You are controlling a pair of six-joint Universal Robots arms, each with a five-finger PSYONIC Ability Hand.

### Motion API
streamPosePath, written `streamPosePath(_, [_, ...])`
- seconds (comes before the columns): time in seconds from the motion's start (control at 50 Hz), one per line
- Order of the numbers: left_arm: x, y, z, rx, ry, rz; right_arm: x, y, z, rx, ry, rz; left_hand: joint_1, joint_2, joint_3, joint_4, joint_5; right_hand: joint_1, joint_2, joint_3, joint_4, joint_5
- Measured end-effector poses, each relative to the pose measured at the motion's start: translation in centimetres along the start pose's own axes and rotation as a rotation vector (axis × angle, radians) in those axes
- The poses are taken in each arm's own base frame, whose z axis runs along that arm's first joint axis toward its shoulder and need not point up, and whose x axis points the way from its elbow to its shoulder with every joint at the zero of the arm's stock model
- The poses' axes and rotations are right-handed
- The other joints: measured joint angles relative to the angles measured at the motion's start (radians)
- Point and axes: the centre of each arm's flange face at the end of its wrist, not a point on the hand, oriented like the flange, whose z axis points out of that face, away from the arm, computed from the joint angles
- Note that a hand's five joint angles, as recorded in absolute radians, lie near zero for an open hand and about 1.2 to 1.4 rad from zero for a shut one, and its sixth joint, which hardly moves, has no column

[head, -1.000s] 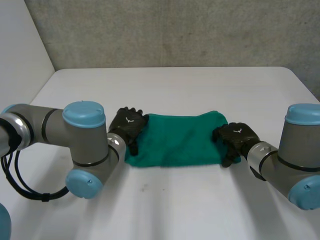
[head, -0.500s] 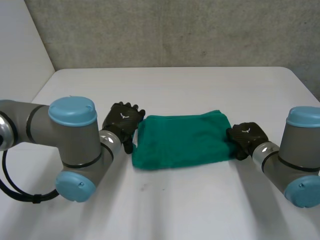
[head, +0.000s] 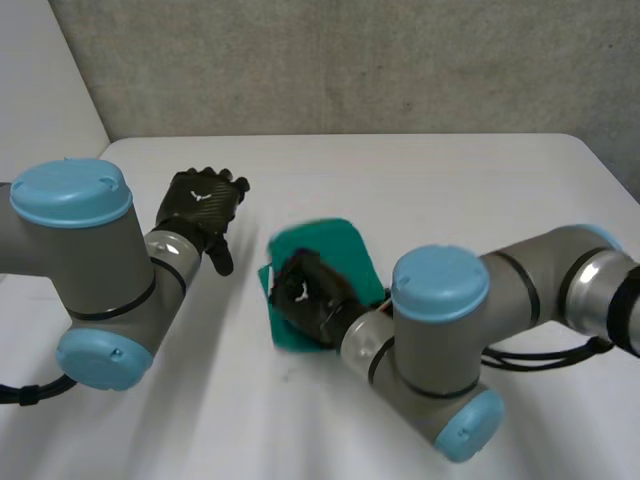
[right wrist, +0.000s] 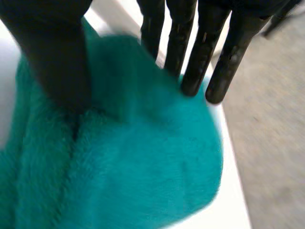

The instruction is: Fold the towel.

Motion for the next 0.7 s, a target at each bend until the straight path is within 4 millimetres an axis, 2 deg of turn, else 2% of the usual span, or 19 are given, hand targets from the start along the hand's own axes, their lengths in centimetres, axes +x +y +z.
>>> streamPosePath(0.02, [0.0,-0.1,0.2,0.009,-0.009,-0.027,-1.1,-0.1,-0.2,0.029,-0.042,0.010,-0.006,-0.002,0.000,-0.002,0.000,-0.253,-0.304,-0.329,-0.318,-0.316])
streamPosePath(0.08, [0.0,-0.3,0.4,0.022,-0.013,-0.044,-0.5,-0.1,-0.3,0.036,-0.029,0.029,-0.010,-0.002,0.000,-0.002,0.000,-0.355,-0.415,-0.448,-0.448,-0.447])
streamPosePath(0.1, [0.0,-0.5,0.6,0.037,-0.016,-0.056,0.5,-0.1,-0.5,0.035,0.001,0.055,-0.010,-0.002,0.000,-0.002,0.000,-0.355,-0.415,-0.448,-0.448,-0.447])
streamPosePath(0.12, [0.0,-0.6,0.7,0.045,-0.017,-0.063,1.3,0.0,-0.6,0.033,0.024,0.076,-0.010,-0.002,0.000,-0.002,0.000,-0.451,-0.532,-0.573,-0.563,-0.568])
streamPosePath(0.18, [0.2,-1.0,1.1,0.075,-0.017,-0.080,3.8,0.2,-1.2,0.029,0.091,0.169,-0.010,-0.002,0.000,-0.002,0.000,-0.472,-0.560,-0.600,-0.583,-0.584])
streamPosePath(0.24, [0.7,-1.7,1.6,0.118,-0.009,-0.106,7.4,0.7,-2.3,0.043,0.182,0.396,-0.010,-0.002,0.000,-0.002,0.000,-0.477,-0.566,-0.603,-0.587,-0.584])
streamPosePath(0.28, [1.3,-2.2,1.8,0.142,0.004,-0.127,9.0,1.1,-2.9,0.059,0.218,0.538,-0.010,-0.002,0.000,-0.002,0.000,-0.477,-0.566,-0.603,-0.587,-0.584])
streamPosePath(0.32, [2.0,-2.7,2.0,0.163,0.024,-0.150,10.4,1.5,-3.4,0.075,0.242,0.664,-0.010,-0.002,0.000,-0.002,0.000,-0.477,-0.566,-0.603,-0.587,-0.584])
streamPosePath(0.34, [2.0,-2.7,2.0,0.163,0.024,-0.150,10.4,1.5,-3.4,0.075,0.242,0.664,-0.010,-0.002,0.000,-0.002,0.000,-0.477,-0.566,-0.603,-0.587,-0.584])
streamPosePath(0.4, [4.1,-3.3,2.2,0.184,0.090,-0.211,12.3,2.6,-3.9,0.087,0.257,0.871,-0.010,-0.002,0.000,-0.002,0.000,-0.477,-0.566,-0.603,-0.587,-0.584])
streamPosePath(0.46, [5.3,-3.1,2.3,0.171,0.132,-0.245,12.8,3.4,-3.7,0.063,0.247,0.936,-0.010,-0.002,0.000,-0.002,0.000,-0.477,-0.566,-0.603,-0.587,-0.585])
streamPosePath(0.48, [6.2,-2.6,2.3,0.148,0.159,-0.266,12.7,4.2,-3.2,0.025,0.233,0.974,-0.010,-0.002,0.000,-0.002,0.000,-0.477,-0.566,-0.603,-0.587,-0.584])
streamPosePath(0.5, [6.2,-2.6,2.3,0.148,0.159,-0.266,12.7,4.2,-3.2,0.025,0.233,0.974,-0.010,-0.002,0.000,-0.002,0.000,-0.477,-0.566,-0.603,-0.587,-0.584])
streamPosePath(0.56, [7.3,-1.2,2.4,0.081,0.183,-0.288,12.1,5.8,-1.8,-0.066,0.203,1.019,-0.010,-0.002,0.000,-0.002,0.001,-0.477,-0.566,-0.603,-0.587,-0.585])
streamPosePath(0.62, [7.7,0.9,2.5,-0.021,0.154,-0.286,11.1,7.5,-0.4,-0.168,0.165,1.047,-0.010,-0.002,0.000,-0.002,0.002,-0.477,-0.566,-0.603,-0.587,-0.585])
streamPosePath(0.7, [7.7,1.4,2.5,-0.048,0.140,-0.281,10.7,7.9,0.1,-0.197,0.151,1.053,-0.010,-0.002,0.000,-0.002,0.002,-0.477,-0.566,-0.603,-0.587,-0.585])
